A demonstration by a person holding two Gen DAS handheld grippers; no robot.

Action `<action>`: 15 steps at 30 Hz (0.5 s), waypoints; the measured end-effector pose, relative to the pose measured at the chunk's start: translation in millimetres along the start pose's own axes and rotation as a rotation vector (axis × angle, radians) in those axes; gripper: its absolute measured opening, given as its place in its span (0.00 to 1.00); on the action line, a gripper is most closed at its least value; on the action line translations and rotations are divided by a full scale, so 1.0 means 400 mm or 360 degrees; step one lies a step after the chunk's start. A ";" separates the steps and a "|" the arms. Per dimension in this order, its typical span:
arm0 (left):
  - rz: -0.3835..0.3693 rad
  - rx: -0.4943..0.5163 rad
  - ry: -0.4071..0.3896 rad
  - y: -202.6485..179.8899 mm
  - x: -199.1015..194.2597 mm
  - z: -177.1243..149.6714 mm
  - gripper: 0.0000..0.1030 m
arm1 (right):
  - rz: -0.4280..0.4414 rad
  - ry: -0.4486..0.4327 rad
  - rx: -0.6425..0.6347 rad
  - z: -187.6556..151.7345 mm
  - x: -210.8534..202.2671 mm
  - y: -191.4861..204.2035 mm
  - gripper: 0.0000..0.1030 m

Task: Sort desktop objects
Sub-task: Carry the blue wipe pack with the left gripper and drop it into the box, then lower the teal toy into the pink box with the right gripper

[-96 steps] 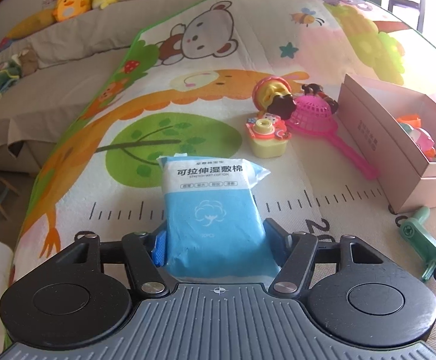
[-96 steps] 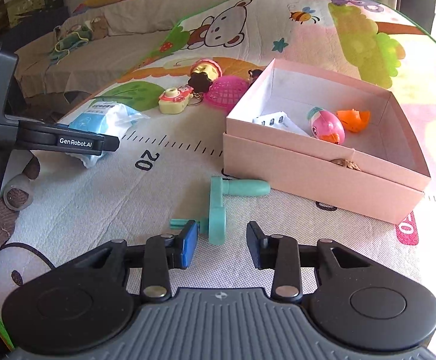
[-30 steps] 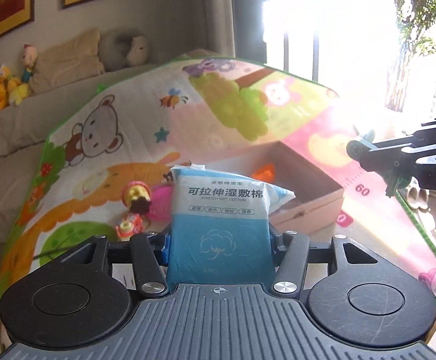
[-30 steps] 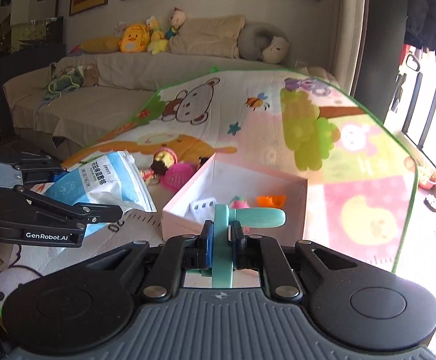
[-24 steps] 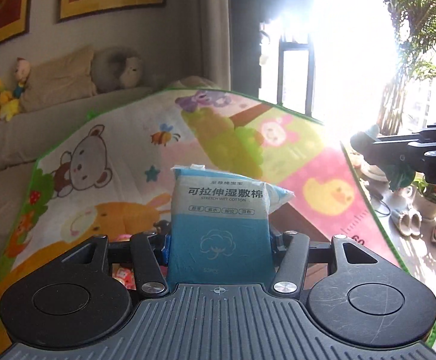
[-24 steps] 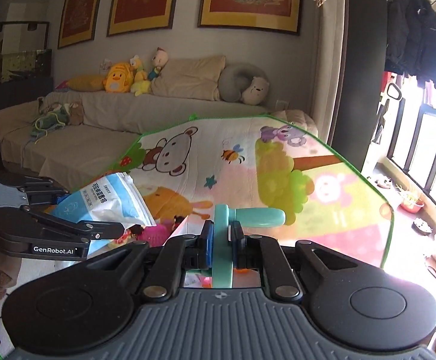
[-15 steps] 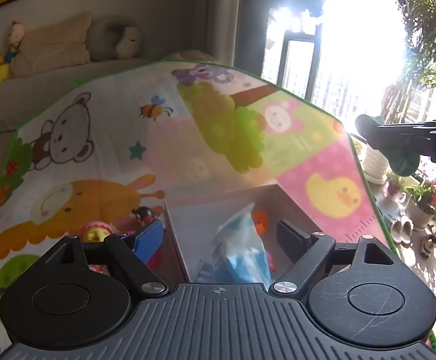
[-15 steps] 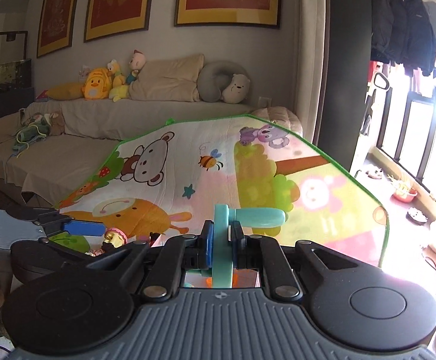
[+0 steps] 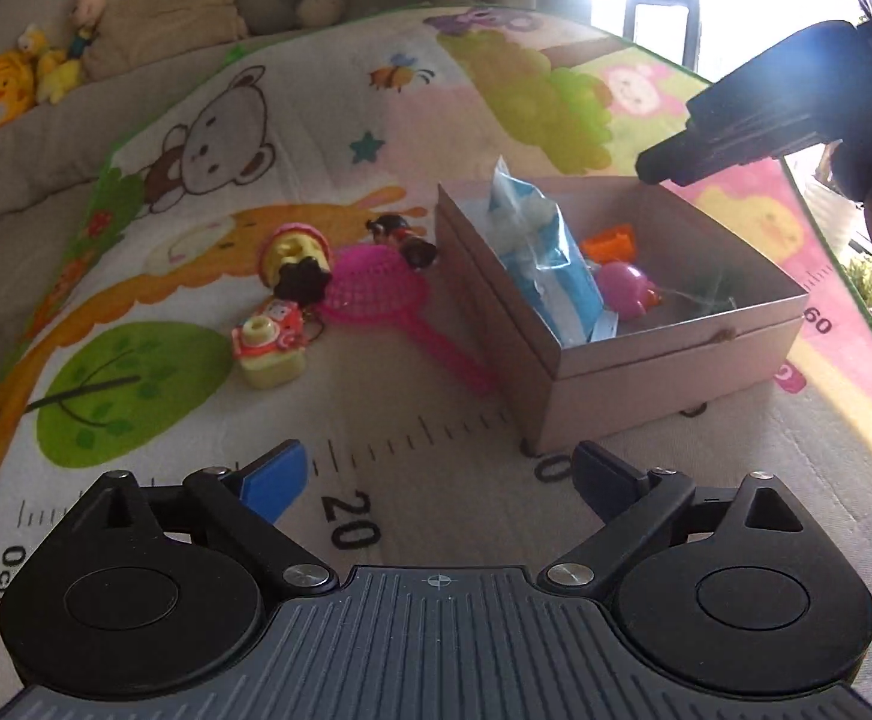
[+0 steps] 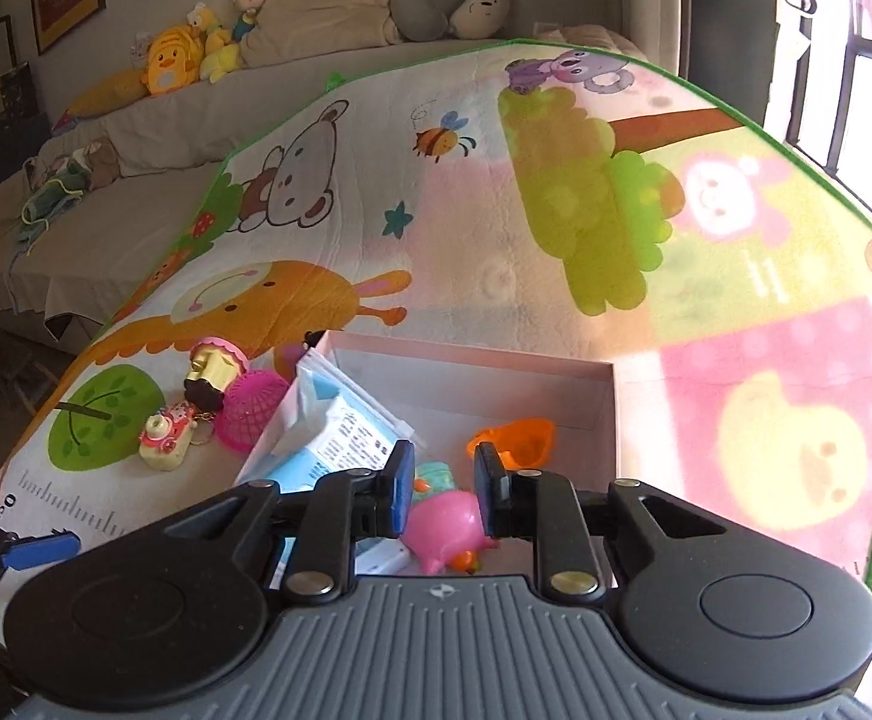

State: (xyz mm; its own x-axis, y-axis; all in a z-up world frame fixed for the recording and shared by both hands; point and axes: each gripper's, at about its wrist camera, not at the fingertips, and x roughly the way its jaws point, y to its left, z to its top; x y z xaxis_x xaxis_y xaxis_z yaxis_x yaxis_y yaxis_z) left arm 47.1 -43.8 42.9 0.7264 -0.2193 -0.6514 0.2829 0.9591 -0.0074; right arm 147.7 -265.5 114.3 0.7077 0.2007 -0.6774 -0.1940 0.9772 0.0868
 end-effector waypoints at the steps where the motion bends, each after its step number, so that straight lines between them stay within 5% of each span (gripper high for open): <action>1: -0.0009 -0.0004 0.0001 0.000 0.000 -0.001 0.96 | 0.0048 0.0011 0.0013 0.008 0.015 0.015 0.28; 3: -0.0038 -0.0016 0.0001 -0.006 0.003 -0.003 0.97 | 0.0113 0.0027 0.0022 0.022 0.055 0.049 0.41; 10: -0.0013 -0.0045 -0.0034 0.006 -0.013 -0.011 0.97 | 0.0027 0.0167 -0.0146 0.000 0.197 0.108 0.45; 15: 0.0004 -0.0090 -0.0056 0.035 -0.011 -0.002 0.97 | -0.0341 0.0153 -0.0339 -0.008 0.200 0.085 0.45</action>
State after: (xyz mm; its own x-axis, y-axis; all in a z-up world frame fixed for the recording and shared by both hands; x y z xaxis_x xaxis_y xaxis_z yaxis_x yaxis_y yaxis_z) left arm 47.5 -29.2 45.1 0.7487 -0.2221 -0.6246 0.2459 0.9680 -0.0495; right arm 195.6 -216.3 60.9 0.6822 -0.0255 -0.7307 -0.1929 0.9577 -0.2134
